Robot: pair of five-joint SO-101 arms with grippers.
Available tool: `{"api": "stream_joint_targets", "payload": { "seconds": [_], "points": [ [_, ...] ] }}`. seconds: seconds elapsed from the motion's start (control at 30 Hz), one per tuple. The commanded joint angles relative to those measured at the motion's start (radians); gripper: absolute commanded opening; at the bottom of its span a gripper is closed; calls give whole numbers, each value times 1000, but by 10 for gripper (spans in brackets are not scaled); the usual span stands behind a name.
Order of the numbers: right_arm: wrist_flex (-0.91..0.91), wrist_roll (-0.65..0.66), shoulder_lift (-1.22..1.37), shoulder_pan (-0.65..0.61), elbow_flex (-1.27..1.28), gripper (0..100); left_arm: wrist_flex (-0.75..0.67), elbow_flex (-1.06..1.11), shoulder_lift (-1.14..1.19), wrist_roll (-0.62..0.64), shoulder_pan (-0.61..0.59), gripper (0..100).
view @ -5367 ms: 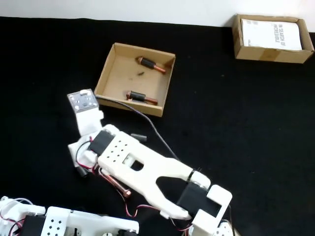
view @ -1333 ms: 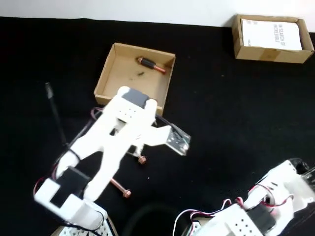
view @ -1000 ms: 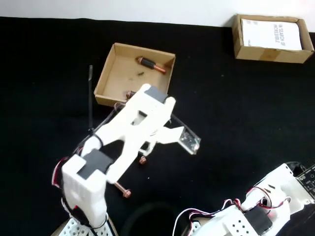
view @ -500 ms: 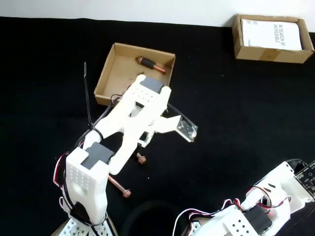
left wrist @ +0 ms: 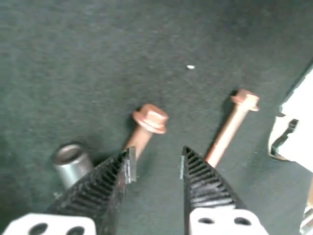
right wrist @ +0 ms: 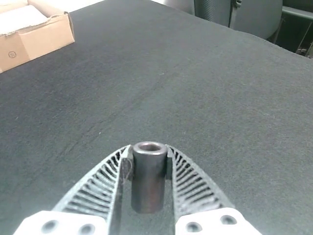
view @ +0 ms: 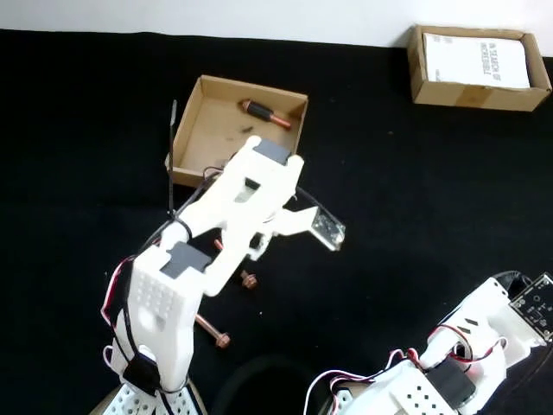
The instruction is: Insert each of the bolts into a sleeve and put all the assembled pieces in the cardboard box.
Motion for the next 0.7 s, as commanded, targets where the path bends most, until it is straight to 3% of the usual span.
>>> {"api": "stream_joint_targets", "payload": {
  "seconds": [0.0,0.43,0.67],
  "points": [
    [-25,9,-15,-15,-15,7,12,-87,30,-172,-7,161],
    [-44,61,-15,-25,-15,7,6,-147,165,-169,-12,153],
    [-104,63,-15,-28,-15,7,8,-137,170,-170,7,8]
  ]
}}
